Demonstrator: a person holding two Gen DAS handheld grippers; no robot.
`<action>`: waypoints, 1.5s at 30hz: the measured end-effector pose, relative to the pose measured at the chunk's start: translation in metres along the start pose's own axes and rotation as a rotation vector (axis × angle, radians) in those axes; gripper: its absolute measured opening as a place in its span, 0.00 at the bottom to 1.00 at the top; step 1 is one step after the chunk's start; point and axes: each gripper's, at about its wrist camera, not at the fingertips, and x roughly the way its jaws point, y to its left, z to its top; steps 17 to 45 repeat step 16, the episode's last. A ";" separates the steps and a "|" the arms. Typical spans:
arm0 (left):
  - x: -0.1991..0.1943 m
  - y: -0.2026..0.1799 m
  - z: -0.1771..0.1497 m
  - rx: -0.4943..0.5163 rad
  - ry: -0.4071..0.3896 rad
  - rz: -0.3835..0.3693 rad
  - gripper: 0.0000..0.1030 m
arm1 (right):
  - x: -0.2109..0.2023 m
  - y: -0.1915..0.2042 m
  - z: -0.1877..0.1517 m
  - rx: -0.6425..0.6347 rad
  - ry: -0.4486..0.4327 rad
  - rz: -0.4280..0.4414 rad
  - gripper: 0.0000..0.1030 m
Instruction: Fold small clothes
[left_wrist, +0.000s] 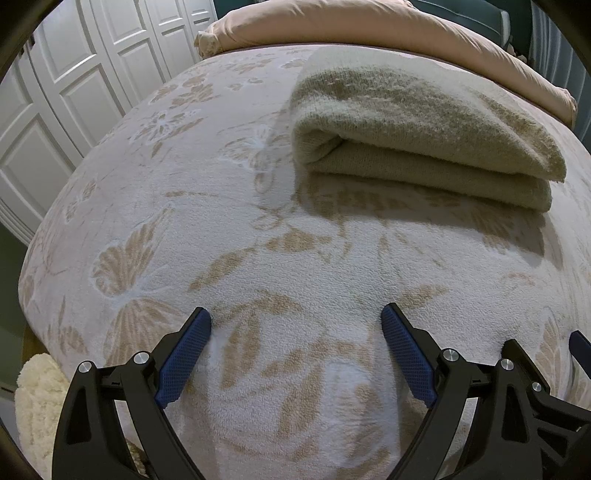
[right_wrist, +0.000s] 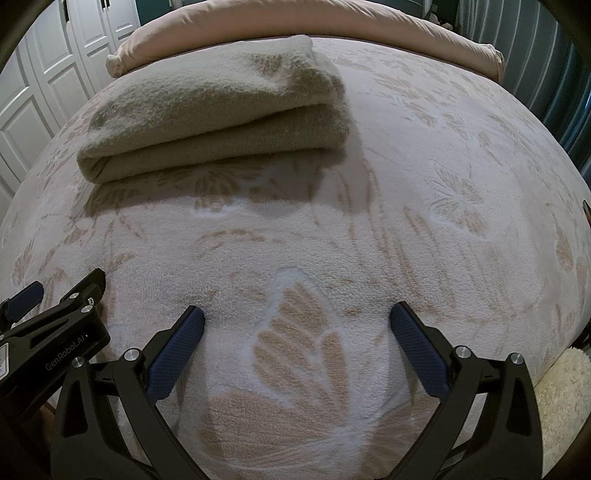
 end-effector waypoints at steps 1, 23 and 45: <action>0.000 0.000 0.000 0.001 0.000 0.000 0.88 | 0.000 0.000 0.000 -0.001 0.000 0.000 0.96; -0.013 -0.003 0.010 0.022 -0.017 -0.011 0.78 | -0.008 0.004 0.006 0.005 0.004 -0.025 0.93; -0.013 -0.003 0.010 0.022 -0.017 -0.011 0.78 | -0.008 0.004 0.006 0.005 0.004 -0.025 0.93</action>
